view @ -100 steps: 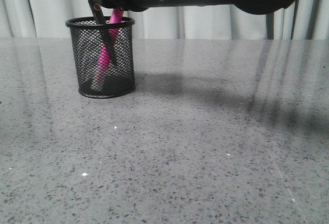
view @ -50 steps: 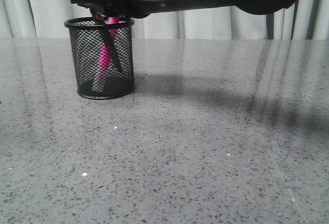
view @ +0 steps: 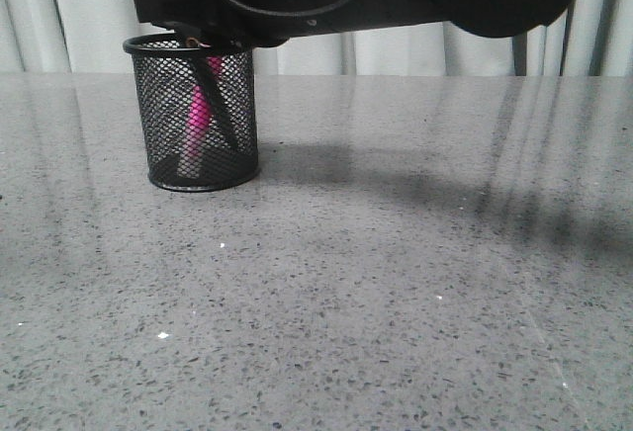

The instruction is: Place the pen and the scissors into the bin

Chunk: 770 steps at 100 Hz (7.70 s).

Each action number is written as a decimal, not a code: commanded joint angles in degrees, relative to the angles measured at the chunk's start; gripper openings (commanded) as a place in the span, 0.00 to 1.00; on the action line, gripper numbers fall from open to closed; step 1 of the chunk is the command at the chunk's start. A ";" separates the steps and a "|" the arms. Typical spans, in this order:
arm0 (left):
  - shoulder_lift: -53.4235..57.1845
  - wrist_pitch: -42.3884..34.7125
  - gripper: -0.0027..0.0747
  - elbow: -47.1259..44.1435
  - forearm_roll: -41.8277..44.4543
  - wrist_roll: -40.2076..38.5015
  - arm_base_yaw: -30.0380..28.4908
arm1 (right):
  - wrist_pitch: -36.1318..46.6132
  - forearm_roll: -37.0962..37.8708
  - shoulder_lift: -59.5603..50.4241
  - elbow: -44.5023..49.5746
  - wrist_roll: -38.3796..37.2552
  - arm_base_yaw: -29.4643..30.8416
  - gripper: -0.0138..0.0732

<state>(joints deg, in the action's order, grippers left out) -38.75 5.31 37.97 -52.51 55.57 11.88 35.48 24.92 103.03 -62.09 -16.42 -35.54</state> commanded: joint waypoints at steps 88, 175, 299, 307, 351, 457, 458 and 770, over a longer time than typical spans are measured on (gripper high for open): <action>0.21 -2.48 0.01 1.50 -0.25 -0.58 0.02 | 8.74 -0.17 -2.67 -1.63 0.33 0.12 0.56; 0.21 -4.61 0.01 1.50 2.48 -0.58 0.02 | -8.89 -0.17 -28.16 -0.38 0.33 8.91 0.08; 26.37 -14.39 0.01 -21.50 -4.04 -0.58 0.02 | -13.17 -0.54 -84.34 55.09 0.33 27.94 0.08; 26.37 -14.39 0.01 -21.50 -4.04 -0.58 0.02 | -13.17 -0.54 -84.34 55.09 0.33 27.94 0.08; 26.37 -14.39 0.01 -21.50 -4.04 -0.58 0.02 | -14.32 -0.54 -84.34 55.09 0.33 27.94 0.08; 33.11 -1.21 0.01 -29.09 48.91 -55.24 -8.29 | -14.32 -0.54 -84.34 55.09 0.33 27.94 0.08; 33.41 -1.31 0.01 -29.67 48.92 -55.57 -8.29 | -14.32 -0.54 -84.23 55.09 0.33 27.94 0.08; 40.39 -2.01 0.01 -39.46 47.83 -56.18 -3.19 | -38.69 -24.41 -104.66 63.64 20.84 32.63 0.08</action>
<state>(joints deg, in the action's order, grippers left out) 0.18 7.65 -0.11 -4.12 0.00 8.24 -7.21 0.00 -0.60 0.61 3.79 -3.26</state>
